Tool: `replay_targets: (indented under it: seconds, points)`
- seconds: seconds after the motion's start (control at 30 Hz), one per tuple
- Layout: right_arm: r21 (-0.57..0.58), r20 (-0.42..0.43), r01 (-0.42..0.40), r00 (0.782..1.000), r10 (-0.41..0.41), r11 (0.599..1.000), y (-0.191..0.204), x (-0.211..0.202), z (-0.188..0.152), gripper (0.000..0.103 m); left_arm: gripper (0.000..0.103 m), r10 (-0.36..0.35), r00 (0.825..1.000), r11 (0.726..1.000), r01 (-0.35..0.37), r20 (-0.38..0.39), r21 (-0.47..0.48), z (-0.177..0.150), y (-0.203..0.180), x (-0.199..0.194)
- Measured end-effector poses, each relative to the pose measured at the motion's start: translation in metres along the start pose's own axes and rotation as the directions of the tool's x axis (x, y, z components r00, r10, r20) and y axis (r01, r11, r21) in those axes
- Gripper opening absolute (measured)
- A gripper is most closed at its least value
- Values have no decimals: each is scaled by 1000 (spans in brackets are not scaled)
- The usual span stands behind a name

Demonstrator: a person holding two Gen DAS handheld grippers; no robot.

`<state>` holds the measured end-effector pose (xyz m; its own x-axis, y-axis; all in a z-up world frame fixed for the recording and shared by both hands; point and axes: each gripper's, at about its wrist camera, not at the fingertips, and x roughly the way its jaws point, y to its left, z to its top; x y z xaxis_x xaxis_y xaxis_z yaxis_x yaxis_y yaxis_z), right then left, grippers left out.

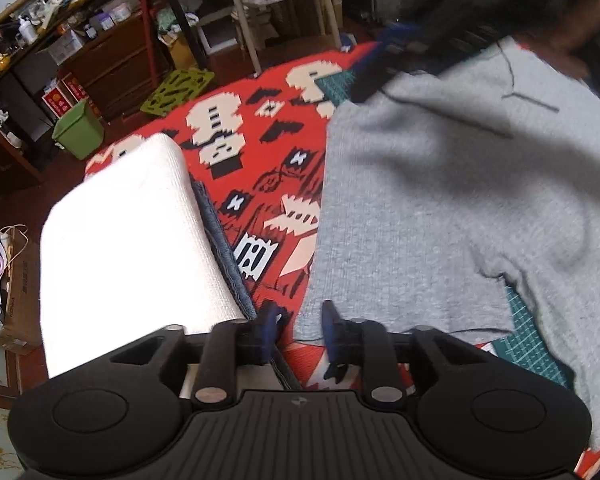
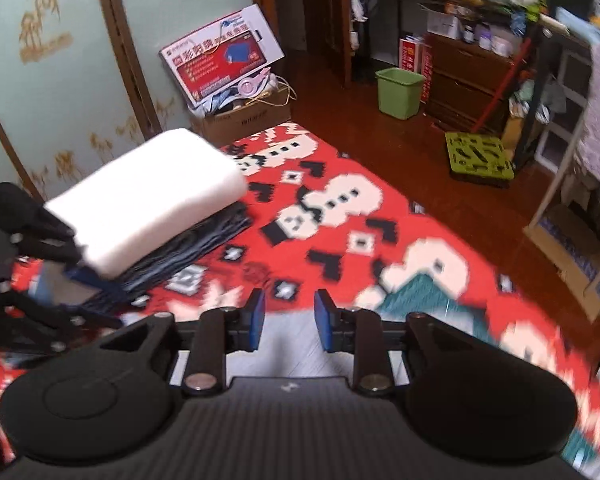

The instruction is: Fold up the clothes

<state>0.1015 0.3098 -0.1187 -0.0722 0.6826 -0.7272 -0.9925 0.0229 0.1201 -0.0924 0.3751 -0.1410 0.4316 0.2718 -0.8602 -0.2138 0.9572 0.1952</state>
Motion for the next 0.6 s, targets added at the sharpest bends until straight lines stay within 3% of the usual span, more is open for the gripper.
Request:
replay_targets:
  seconds: [0.23,0.43,0.6]
  points:
    - [-29,36,33,999,-32,999,71,-51,-65,23,28,-71,994,996,74,79,-44,-16,-11,-24]
    - [-3,41,95,995,-94,996,126,-47,-99,23,16,-132,987,988,139,96,-74,-35,-28,-21]
    - [7,44,144,989,-145,989,159,-29,-110,23,16,-108,986,989,119,126,-85,-48,-30,-15]
